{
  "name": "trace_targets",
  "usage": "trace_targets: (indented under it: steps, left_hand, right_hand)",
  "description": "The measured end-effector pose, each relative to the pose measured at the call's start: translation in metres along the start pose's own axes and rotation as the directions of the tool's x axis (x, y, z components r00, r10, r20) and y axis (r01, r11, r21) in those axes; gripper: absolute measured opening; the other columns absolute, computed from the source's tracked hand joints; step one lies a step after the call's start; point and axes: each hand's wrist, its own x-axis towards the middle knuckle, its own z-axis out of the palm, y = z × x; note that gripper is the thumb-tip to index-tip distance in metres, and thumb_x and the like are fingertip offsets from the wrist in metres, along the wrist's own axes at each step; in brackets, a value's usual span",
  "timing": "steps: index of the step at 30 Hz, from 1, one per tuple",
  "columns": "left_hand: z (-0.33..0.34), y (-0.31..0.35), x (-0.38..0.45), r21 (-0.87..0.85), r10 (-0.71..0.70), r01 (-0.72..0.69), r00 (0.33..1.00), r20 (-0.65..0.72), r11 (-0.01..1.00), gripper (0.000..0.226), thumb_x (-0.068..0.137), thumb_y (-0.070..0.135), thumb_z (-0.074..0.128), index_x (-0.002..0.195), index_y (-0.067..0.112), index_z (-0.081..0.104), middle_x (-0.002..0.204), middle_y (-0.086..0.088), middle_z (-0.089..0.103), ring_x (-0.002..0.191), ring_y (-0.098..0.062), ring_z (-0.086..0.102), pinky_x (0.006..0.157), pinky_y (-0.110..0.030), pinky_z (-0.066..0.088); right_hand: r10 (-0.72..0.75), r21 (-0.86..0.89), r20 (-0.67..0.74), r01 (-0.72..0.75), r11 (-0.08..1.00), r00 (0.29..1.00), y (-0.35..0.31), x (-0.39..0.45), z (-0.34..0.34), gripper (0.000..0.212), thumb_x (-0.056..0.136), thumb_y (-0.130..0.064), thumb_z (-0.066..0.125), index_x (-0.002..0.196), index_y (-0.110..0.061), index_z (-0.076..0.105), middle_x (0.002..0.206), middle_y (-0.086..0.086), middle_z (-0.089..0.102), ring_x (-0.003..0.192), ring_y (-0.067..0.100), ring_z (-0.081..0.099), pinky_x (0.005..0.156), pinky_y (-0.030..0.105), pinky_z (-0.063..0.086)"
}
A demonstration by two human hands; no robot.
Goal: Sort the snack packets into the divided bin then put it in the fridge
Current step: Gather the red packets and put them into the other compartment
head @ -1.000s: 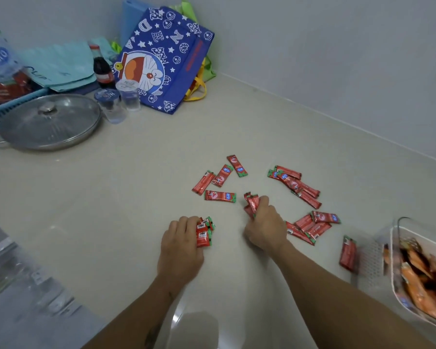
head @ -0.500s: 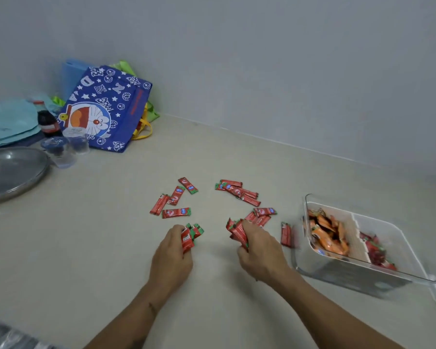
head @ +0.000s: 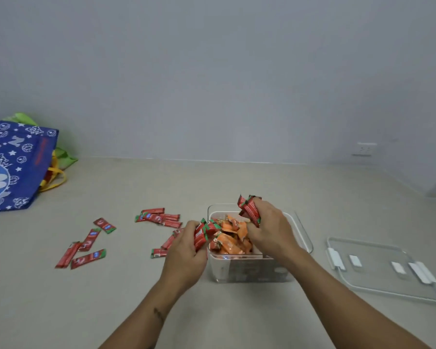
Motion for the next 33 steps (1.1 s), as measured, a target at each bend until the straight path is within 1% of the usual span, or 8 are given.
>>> trace_targets:
  steps: [8, 14, 18, 22, 24, 27, 30, 33]
  left_hand:
    - [0.050, 0.034, 0.006, 0.048, -0.030, 0.028, 0.999, 0.029, 0.998, 0.024, 0.092, 0.030, 0.063, 0.108, 0.040, 0.049, 0.098, 0.017, 0.065, 0.091, -0.004, 0.062, 0.073, -0.028, 0.053]
    - [0.060, 0.044, 0.007, 0.108, -0.037, 0.036, 0.999, 0.006, 0.994, 0.033, 0.089, 0.017, 0.063, 0.109, 0.039, 0.050, 0.100, 0.017, 0.063, 0.094, -0.005, 0.060, 0.075, -0.030, 0.051]
    - [0.064, 0.056, 0.015, 0.112, -0.050, 0.047, 0.999, 0.020, 0.993, 0.030, 0.093, 0.018, 0.063, 0.107, 0.042, 0.052, 0.099, 0.017, 0.064, 0.094, 0.001, 0.059, 0.069, -0.017, 0.047]
    - [0.079, 0.077, 0.035, 0.051, -0.065, 0.063, 0.997, 0.035, 0.997, 0.024, 0.092, 0.013, 0.063, 0.105, 0.033, 0.058, 0.095, 0.011, 0.067, 0.085, 0.003, 0.064, 0.065, -0.013, 0.050]
    - [0.092, 0.085, 0.047, 0.067, -0.062, 0.057, 0.995, 0.077, 0.996, 0.020, 0.092, 0.016, 0.064, 0.100, 0.033, 0.059, 0.089, 0.011, 0.066, 0.079, -0.002, 0.065, 0.063, -0.016, 0.051]
    - [0.115, 0.092, 0.066, 0.053, -0.083, 0.075, 0.982, 0.170, 0.996, 0.018, 0.091, 0.018, 0.064, 0.099, 0.034, 0.059, 0.084, 0.014, 0.068, 0.076, 0.000, 0.063, 0.064, -0.023, 0.048]
    - [0.136, 0.100, 0.081, 0.017, -0.178, 0.180, 0.945, 0.276, 0.983, 0.024, 0.092, 0.016, 0.063, 0.113, 0.027, 0.057, 0.101, 0.009, 0.068, 0.095, -0.009, 0.063, 0.072, -0.020, 0.046]
    - [0.149, 0.105, 0.095, 0.050, -0.262, 0.265, 0.870, 0.417, 0.963, 0.049, 0.087, 0.030, 0.069, 0.131, 0.025, 0.050, 0.126, 0.002, 0.060, 0.112, -0.017, 0.060, 0.088, -0.031, 0.049]
  right_hand:
    - [0.074, -0.106, 0.143, -0.059, 0.993, 0.987, 0.069, 0.036, -0.013, 0.023, 0.081, -0.020, 0.057, 0.103, -0.024, 0.052, 0.098, 0.000, 0.055, 0.090, 0.025, 0.057, 0.074, 0.036, 0.048]
    - [0.155, -0.066, 0.354, -0.141, 0.988, 0.922, 0.101, 0.033, -0.005, 0.054, 0.082, -0.023, 0.055, 0.135, -0.022, 0.043, 0.129, 0.008, 0.038, 0.120, 0.030, 0.044, 0.100, 0.044, 0.045]
    - [0.042, 0.013, 0.432, -0.053, 0.999, 0.901, 0.106, 0.016, -0.028, 0.051, 0.082, -0.032, 0.057, 0.132, -0.026, 0.047, 0.127, -0.001, 0.045, 0.115, 0.021, 0.051, 0.097, 0.040, 0.048]
    - [-0.026, -0.143, 0.648, 0.156, 0.977, 0.761, 0.110, -0.014, -0.039, 0.041, 0.080, -0.041, 0.058, 0.119, -0.029, 0.051, 0.117, -0.003, 0.054, 0.105, 0.022, 0.056, 0.085, 0.037, 0.049]
    - [-0.065, -0.287, 0.610, 0.296, 0.911, 0.790, 0.112, -0.028, -0.027, 0.032, 0.083, -0.035, 0.057, 0.114, -0.027, 0.053, 0.111, 0.001, 0.062, 0.099, 0.027, 0.061, 0.075, 0.034, 0.044]
    - [-0.132, -0.359, 0.481, 0.332, 0.872, 0.867, 0.115, -0.037, -0.014, 0.030, 0.082, -0.029, 0.056, 0.111, -0.024, 0.057, 0.105, 0.005, 0.068, 0.092, 0.031, 0.065, 0.071, 0.033, 0.043]
    - [-0.187, -0.341, 0.441, 0.357, 0.870, 0.878, 0.122, -0.038, -0.010, 0.028, 0.081, -0.029, 0.056, 0.108, -0.023, 0.060, 0.100, 0.007, 0.068, 0.087, 0.033, 0.066, 0.066, 0.033, 0.041]
    - [-0.212, -0.351, 0.433, 0.380, 0.856, 0.876, 0.126, -0.038, -0.008, 0.027, 0.073, -0.030, 0.062, 0.099, -0.024, 0.064, 0.087, 0.005, 0.070, 0.074, 0.030, 0.067, 0.059, 0.030, 0.041]
